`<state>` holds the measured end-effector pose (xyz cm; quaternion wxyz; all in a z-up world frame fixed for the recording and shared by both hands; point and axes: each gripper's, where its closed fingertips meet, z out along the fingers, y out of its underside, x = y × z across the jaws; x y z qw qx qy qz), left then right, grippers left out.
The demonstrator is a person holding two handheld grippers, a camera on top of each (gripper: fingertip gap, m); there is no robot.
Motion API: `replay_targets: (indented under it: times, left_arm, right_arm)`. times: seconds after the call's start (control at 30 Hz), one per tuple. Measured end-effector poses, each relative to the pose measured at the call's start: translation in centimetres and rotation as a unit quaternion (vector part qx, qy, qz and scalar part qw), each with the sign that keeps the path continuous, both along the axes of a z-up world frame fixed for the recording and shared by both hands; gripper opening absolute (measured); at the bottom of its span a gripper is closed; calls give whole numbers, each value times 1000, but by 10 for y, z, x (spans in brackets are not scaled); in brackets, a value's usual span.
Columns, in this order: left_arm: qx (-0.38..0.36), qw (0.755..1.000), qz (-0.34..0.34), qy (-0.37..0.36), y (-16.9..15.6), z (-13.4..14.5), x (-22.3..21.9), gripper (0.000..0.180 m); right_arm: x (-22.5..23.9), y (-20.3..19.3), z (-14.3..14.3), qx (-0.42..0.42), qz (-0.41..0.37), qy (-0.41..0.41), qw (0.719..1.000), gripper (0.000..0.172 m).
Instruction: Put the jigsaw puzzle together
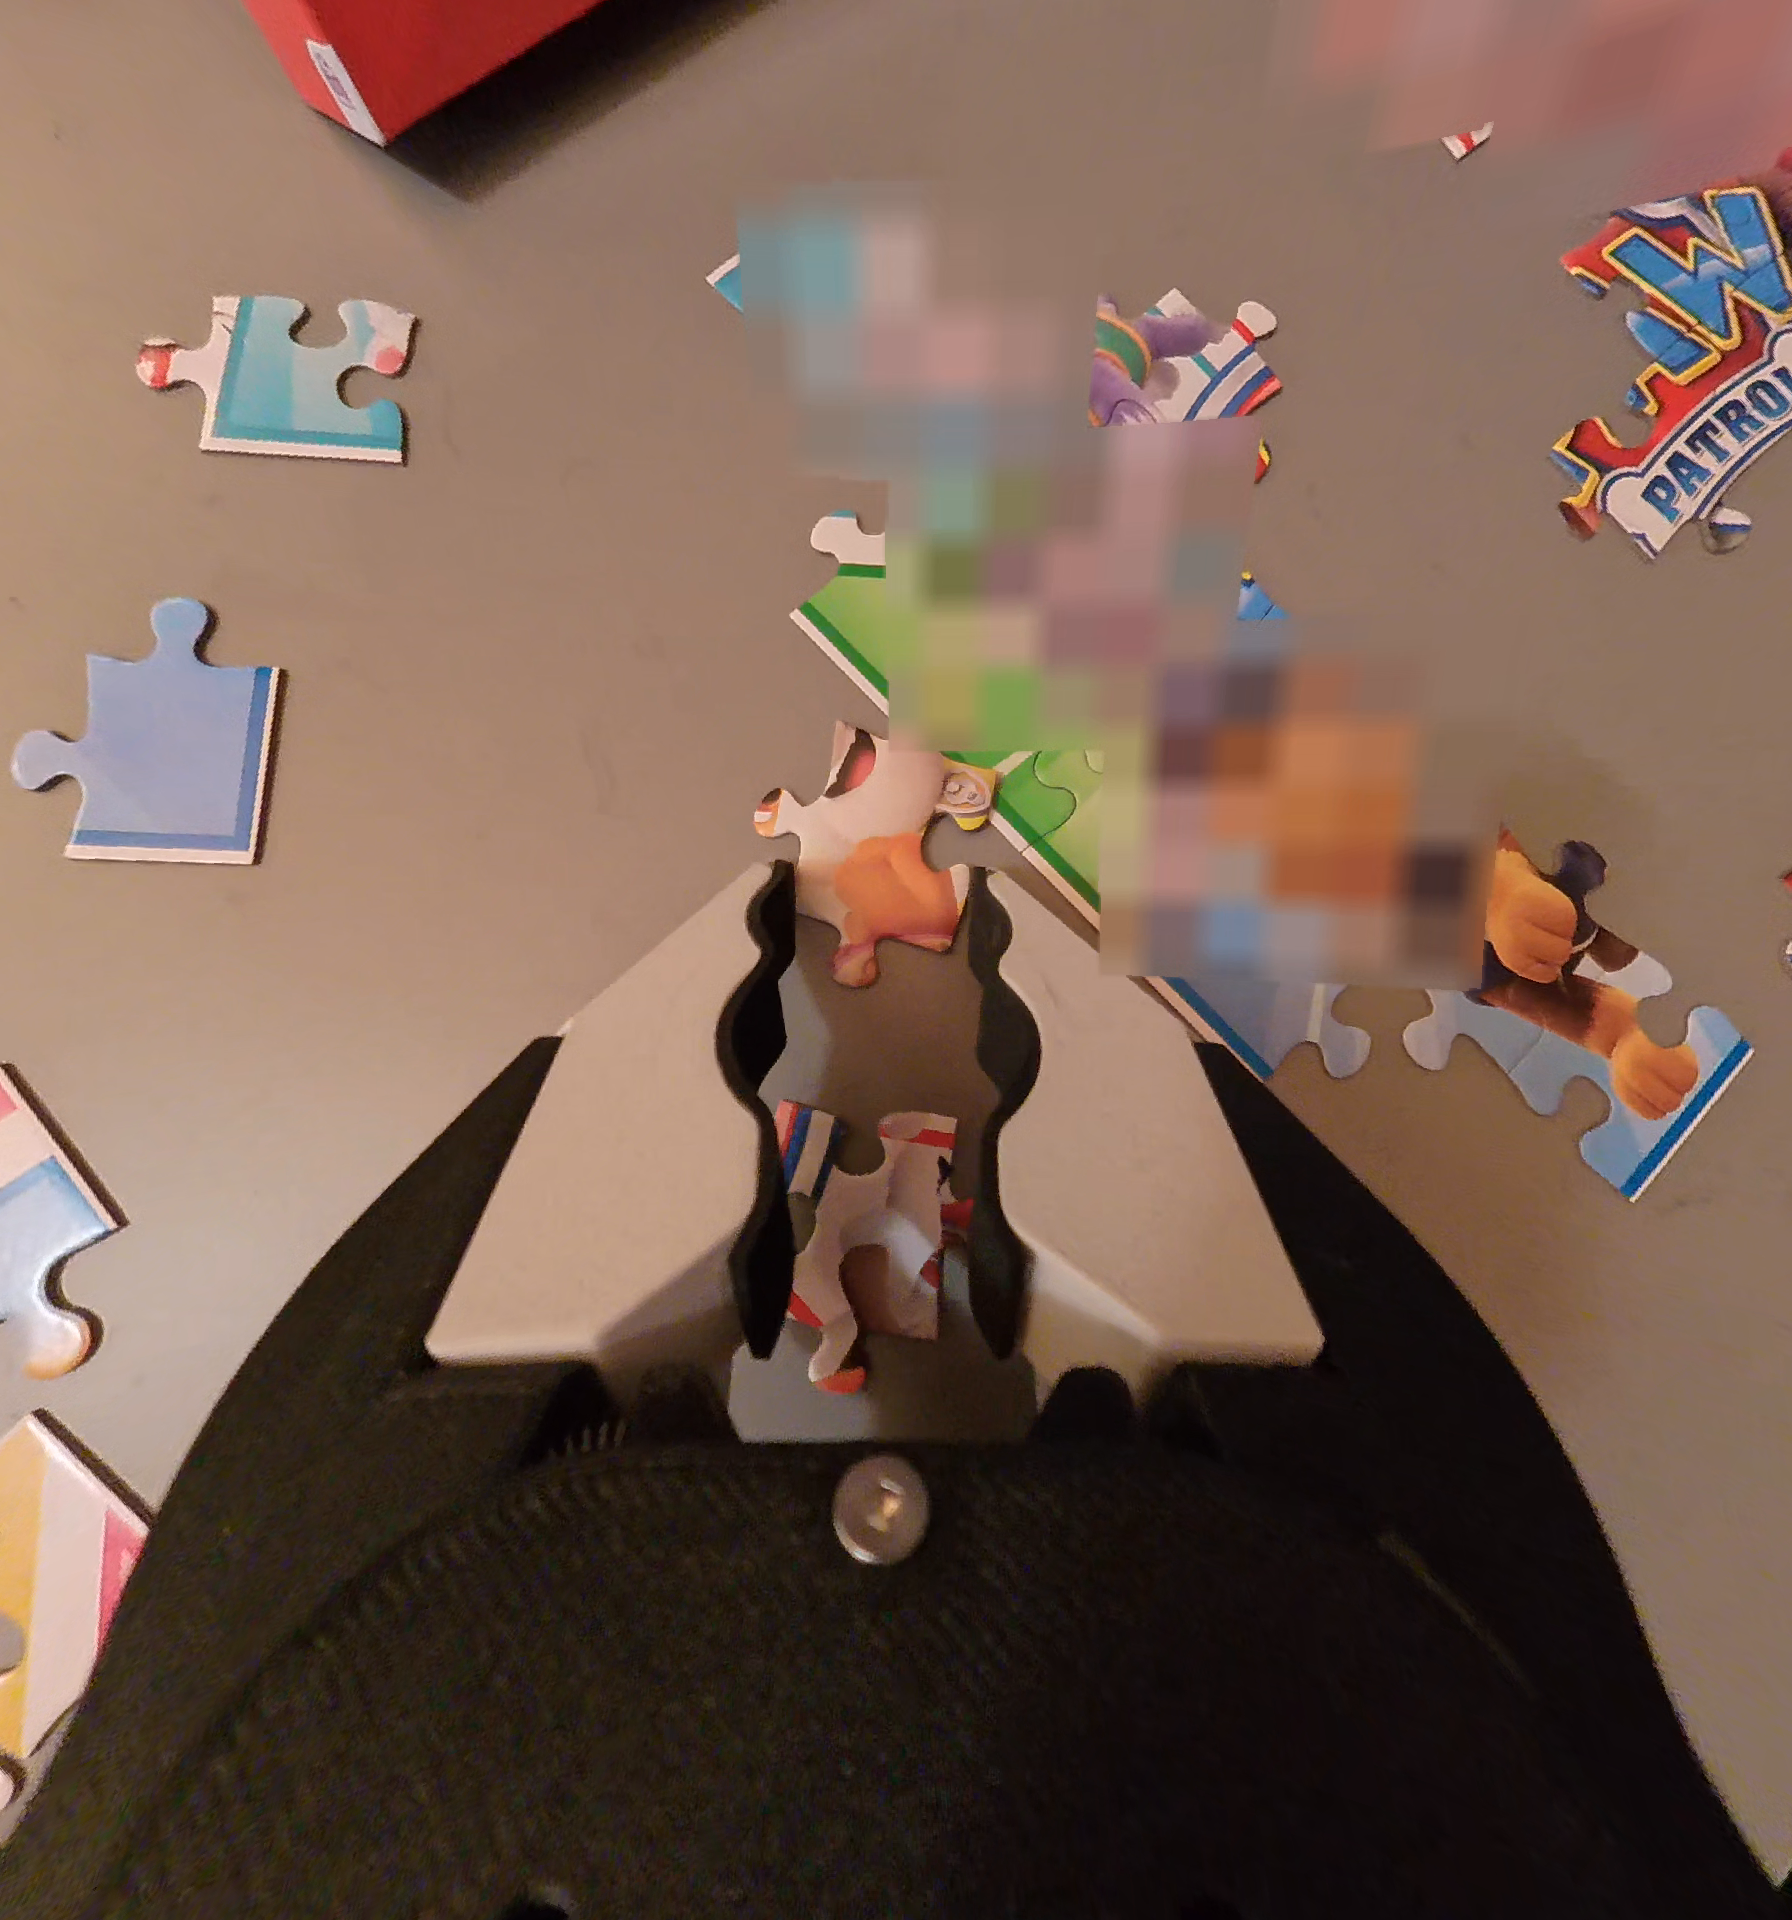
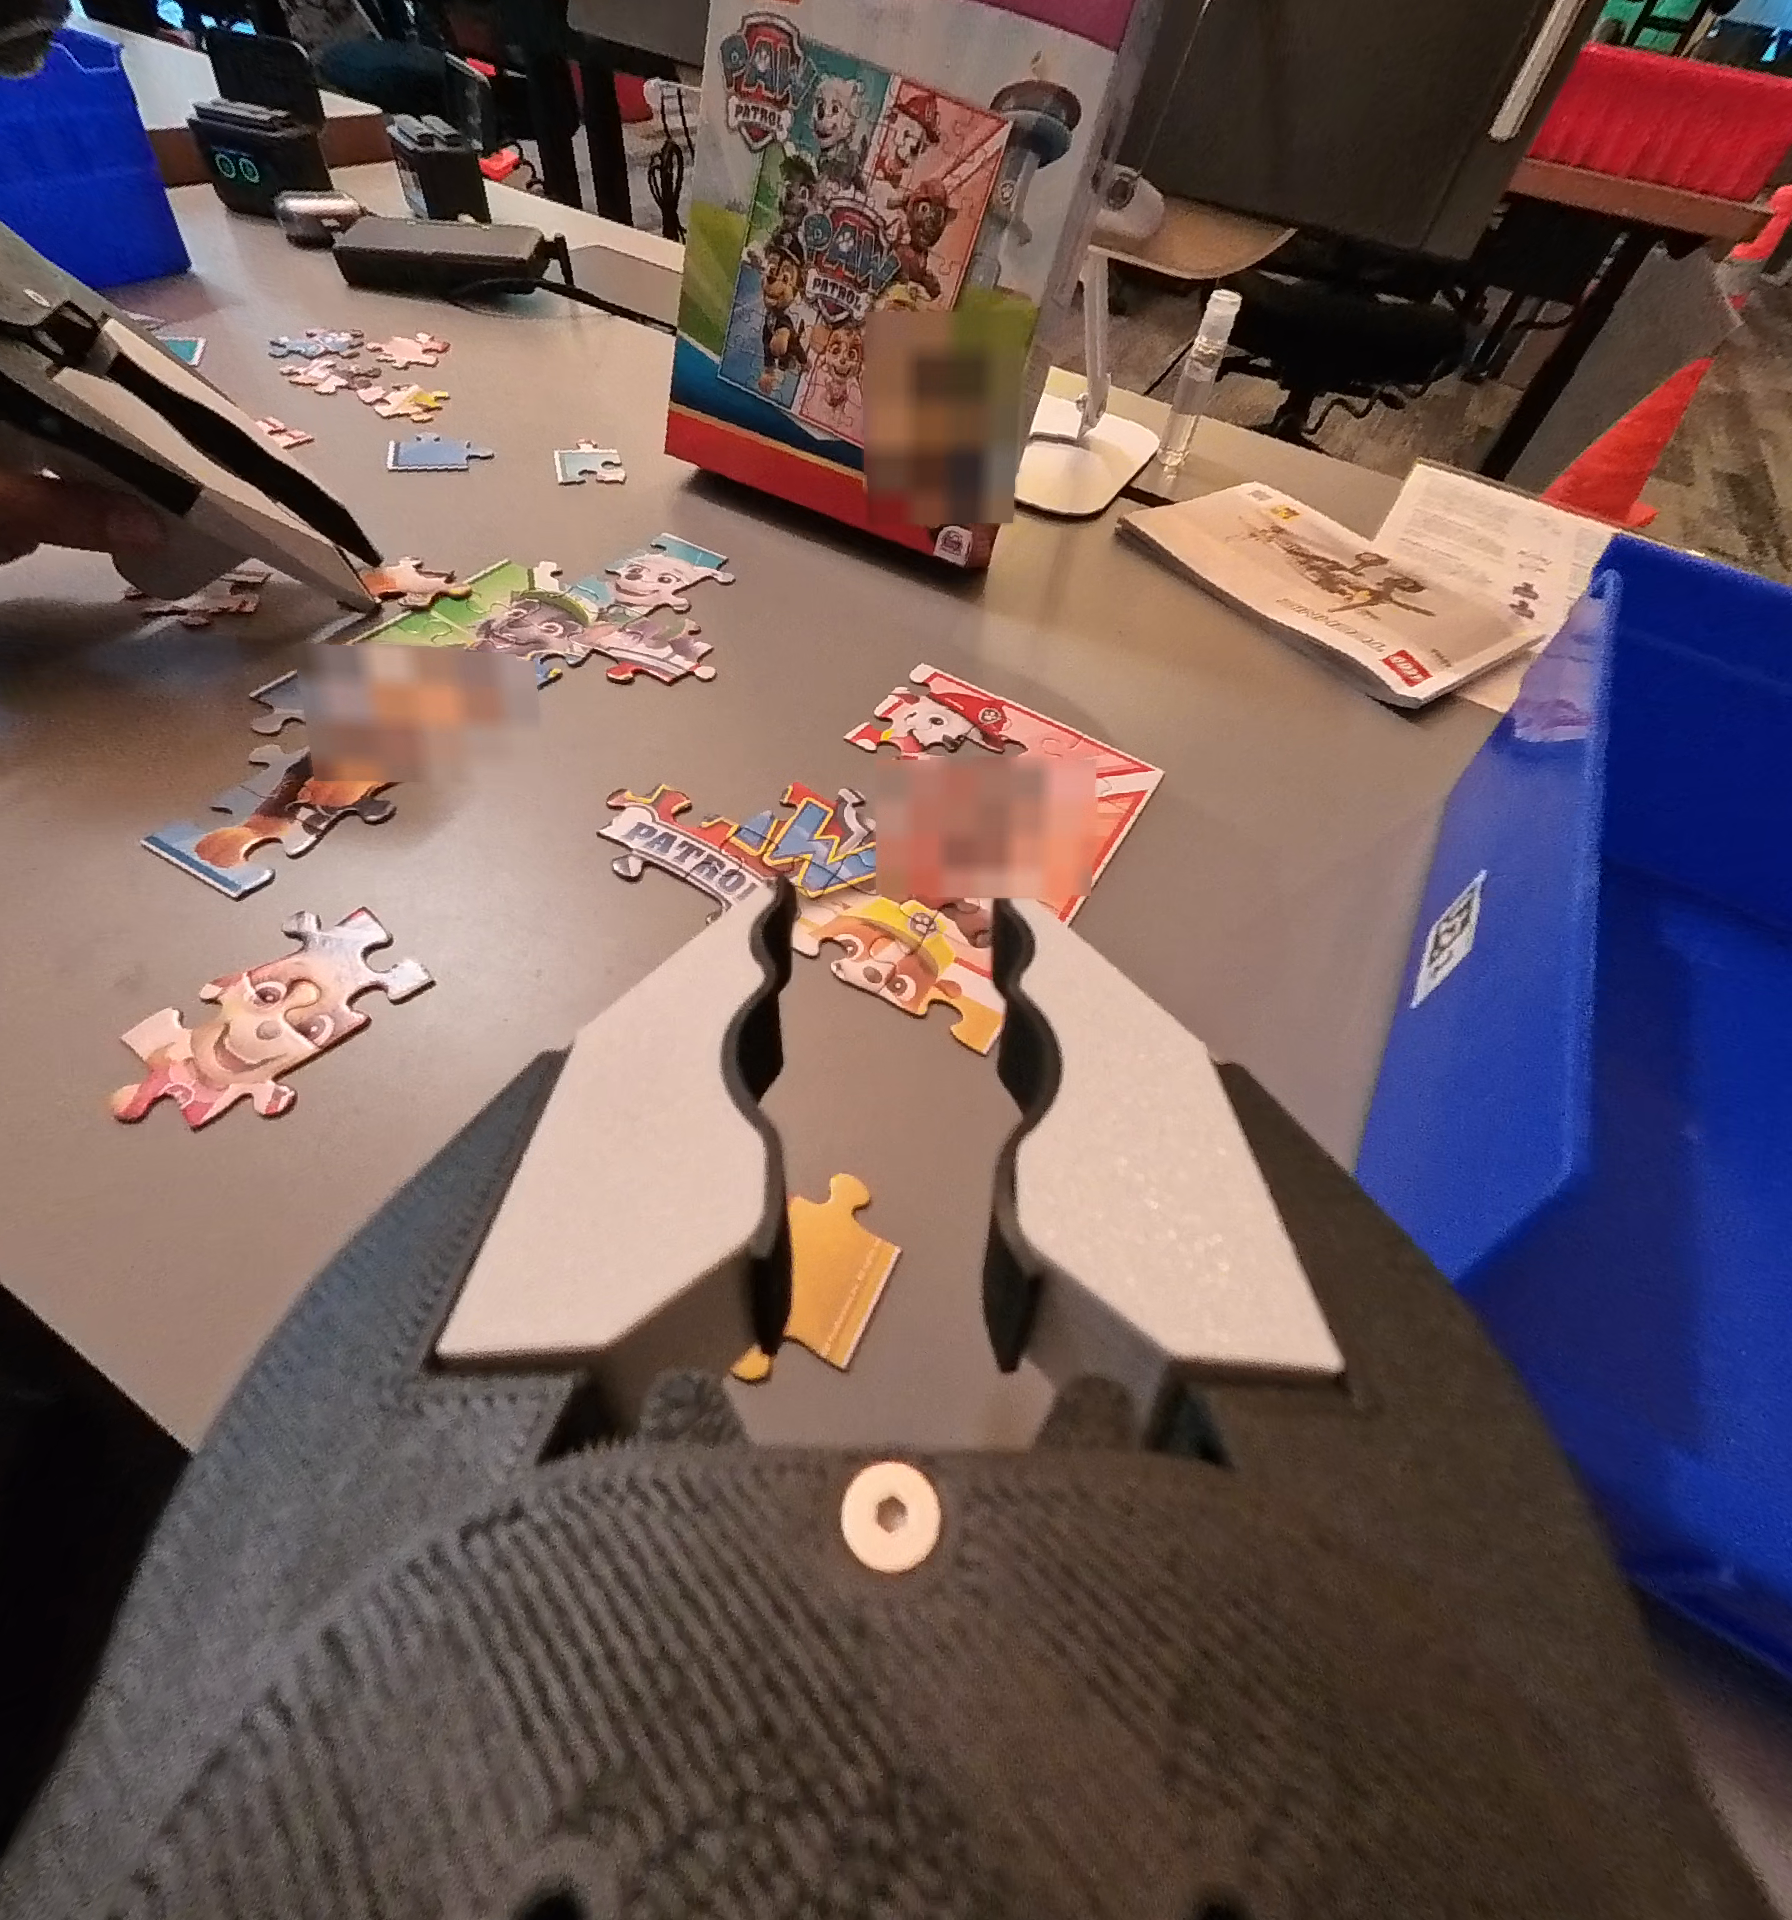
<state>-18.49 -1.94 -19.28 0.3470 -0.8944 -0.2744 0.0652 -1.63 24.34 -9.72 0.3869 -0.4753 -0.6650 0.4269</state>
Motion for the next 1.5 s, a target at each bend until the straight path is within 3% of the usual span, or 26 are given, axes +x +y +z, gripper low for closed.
replay_targets:
  times: [0.3,0.53,0.73,0.9,1.13,1.5]
  left_arm:
    - [45,998,-32,11,23,27,19,30]
    - [72,985,-157,10,104,44,83,30]
    - [74,960,-268,-7,181,34,139,30]
    - [60,949,-310,-9,220,21,155,30]
    - [49,943,-328,-12,245,15,160,30]
    - [49,944,-326,-16,255,14,160,30]
  right_arm:
    - [1,9,0,0,-13,0,1000,37]
    - [5,23,1,10,-33,1,999,37]
    - [8,26,0,-4,-32,7,999,37]
    - [6,23,-8,-8,-25,2,1000,37]
    - [2,32,-31,4,-33,-23,999,37]
    - [0,38,-29,-38,-31,6,999,35]
